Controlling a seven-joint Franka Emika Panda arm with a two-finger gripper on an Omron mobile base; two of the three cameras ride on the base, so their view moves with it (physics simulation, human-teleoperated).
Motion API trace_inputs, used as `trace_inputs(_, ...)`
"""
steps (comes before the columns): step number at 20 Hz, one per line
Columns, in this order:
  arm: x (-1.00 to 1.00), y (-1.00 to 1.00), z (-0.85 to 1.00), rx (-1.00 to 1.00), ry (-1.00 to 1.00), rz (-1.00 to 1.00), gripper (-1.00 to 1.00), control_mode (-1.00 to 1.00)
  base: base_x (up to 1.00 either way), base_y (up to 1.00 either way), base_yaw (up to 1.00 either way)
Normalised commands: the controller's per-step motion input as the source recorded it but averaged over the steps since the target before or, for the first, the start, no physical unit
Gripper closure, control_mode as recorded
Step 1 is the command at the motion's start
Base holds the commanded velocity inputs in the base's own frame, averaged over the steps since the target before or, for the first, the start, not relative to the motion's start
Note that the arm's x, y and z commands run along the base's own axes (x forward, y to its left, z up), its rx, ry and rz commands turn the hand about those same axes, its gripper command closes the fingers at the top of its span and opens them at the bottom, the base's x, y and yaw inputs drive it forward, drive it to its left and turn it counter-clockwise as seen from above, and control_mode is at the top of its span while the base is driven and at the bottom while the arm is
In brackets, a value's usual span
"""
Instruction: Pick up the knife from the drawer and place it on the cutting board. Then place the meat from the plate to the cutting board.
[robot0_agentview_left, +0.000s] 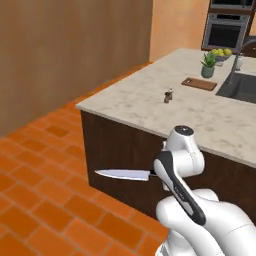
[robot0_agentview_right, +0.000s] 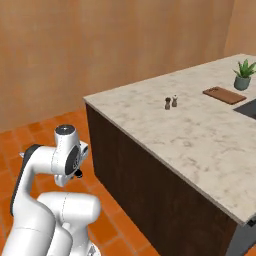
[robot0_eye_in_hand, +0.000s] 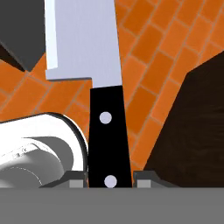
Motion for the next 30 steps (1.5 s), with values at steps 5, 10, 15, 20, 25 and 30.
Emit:
trace_inputs(5,0.0,0.0,0.0,0.0,0.0,0.0,1.0,1.0,0.68,1.0,-0.37)
trace_inputs(10,0.0,0.0,0.0,0.0,0.0,0.0,1.0,1.0,0.75,1.0,-0.41)
trace_inputs(15,0.0,0.0,0.0,0.0,0.0,0.0,1.0,1.0,0.68,1.0,-0.39)
trace_inputs(20,0.0,0.0,0.0,0.0,0.0,0.0,1.0,1.0,0.61,1.0,-0.33)
trace_inputs(25,0.0,0.0,0.0,0.0,0.0,0.0,1.0,1.0,0.65,0.78,-0.05)
trace_inputs(30,0.0,0.0,0.0,0.0,0.0,0.0,1.0,1.0,1.0,-0.06,0.24)
